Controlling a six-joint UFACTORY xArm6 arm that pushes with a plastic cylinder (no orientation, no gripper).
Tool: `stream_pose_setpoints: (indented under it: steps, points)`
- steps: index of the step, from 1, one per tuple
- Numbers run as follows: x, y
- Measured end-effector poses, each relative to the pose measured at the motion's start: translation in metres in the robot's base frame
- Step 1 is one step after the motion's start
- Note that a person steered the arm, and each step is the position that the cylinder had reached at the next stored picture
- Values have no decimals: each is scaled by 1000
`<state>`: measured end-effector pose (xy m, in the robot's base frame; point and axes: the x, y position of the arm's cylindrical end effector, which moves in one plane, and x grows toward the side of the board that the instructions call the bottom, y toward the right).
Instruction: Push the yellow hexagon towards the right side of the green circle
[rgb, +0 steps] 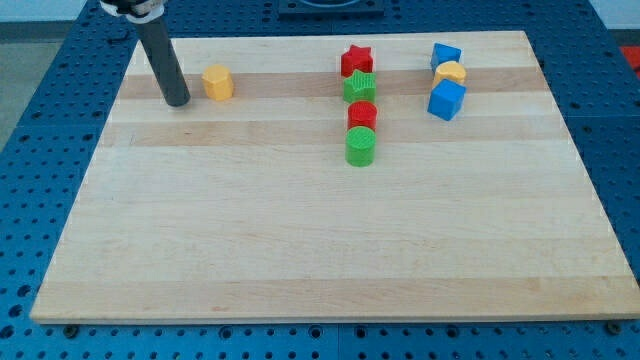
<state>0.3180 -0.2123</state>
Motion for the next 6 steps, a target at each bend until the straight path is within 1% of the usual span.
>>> stream_pose_setpoints:
  steps: [1, 3, 5, 6]
  points:
    - [-15, 0]
    - [-31, 30]
    - [-55, 61]
    - [-45, 65]
